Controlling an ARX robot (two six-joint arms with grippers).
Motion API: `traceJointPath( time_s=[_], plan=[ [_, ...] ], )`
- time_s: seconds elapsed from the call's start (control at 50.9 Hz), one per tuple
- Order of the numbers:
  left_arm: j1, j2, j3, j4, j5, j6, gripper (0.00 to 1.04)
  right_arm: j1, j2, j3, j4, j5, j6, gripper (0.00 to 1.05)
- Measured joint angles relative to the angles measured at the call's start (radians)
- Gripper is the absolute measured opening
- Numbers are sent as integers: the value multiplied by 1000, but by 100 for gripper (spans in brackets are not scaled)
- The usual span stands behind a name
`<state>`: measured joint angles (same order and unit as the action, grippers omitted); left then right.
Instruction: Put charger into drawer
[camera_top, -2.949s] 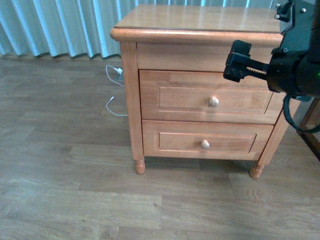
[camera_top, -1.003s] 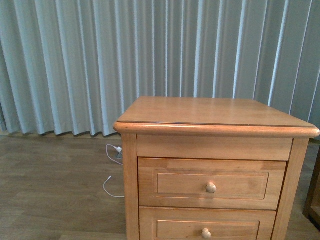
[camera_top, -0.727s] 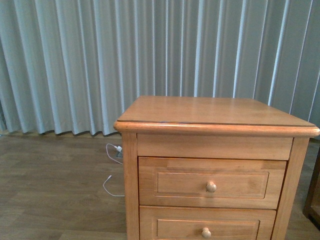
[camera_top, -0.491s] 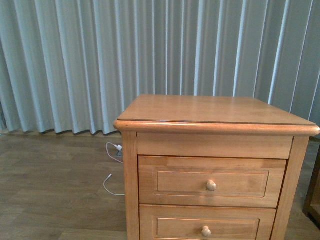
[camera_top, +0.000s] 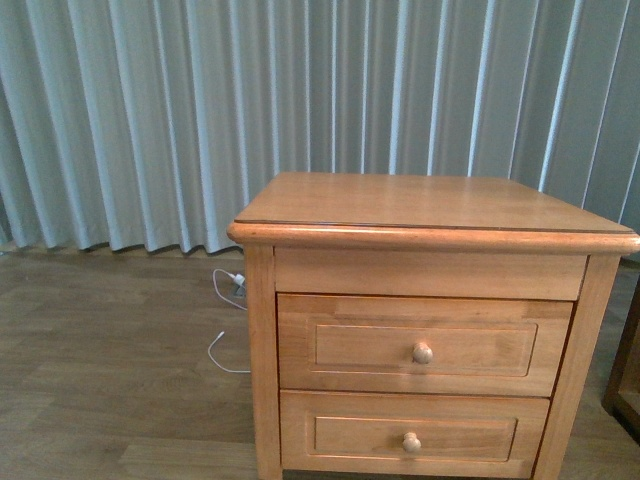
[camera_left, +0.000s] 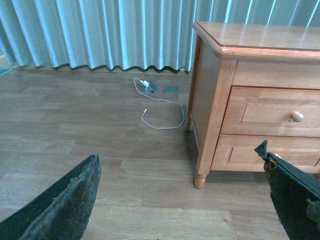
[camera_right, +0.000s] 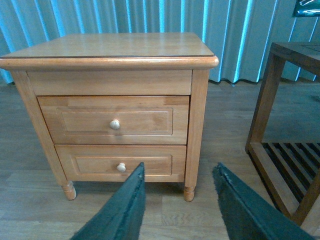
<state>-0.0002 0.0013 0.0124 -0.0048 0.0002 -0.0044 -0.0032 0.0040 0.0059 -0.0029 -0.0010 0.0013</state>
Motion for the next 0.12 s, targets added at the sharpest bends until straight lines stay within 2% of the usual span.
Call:
traceJointPath(
  time_s=[0.118],
  plan=[
    [0,0,0,0,0,0,99,0,0,0,0,0,0,64]
  ],
)
